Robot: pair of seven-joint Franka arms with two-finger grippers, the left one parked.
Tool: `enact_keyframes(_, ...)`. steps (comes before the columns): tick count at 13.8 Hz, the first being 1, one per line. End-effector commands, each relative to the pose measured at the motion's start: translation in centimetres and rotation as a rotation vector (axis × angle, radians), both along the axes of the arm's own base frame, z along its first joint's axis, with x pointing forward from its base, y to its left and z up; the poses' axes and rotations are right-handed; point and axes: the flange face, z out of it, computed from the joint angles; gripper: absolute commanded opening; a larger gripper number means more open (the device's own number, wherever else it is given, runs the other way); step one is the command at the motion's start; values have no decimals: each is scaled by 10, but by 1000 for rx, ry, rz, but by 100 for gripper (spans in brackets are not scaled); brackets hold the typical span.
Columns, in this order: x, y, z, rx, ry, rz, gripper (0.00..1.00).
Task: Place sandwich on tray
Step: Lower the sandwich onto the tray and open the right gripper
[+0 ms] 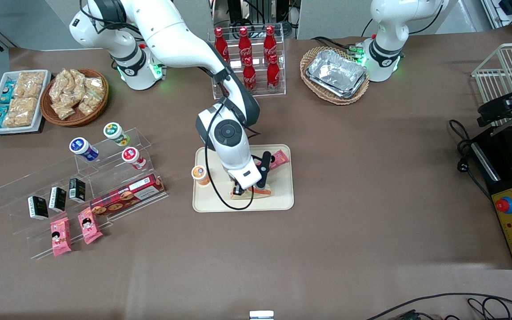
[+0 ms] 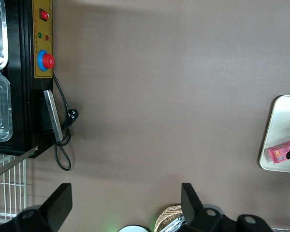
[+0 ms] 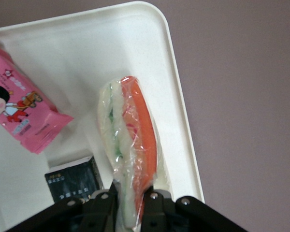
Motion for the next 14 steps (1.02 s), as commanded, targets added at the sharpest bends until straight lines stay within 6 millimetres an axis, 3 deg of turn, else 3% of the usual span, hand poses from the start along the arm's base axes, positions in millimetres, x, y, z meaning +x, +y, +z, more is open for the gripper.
enact_keyframes(1,5,6,-7,15,-18,-8,89)
enact_keyframes(2,5,6,-7,15,-17,-7,100)
enact_keyframes(9,5,2,-3,16,-4,-16,100)
enact_keyframes(12,5,1,13,35,11,-27,100)
enact_keyframes(14,4,-2,38,53,39,-37,100)
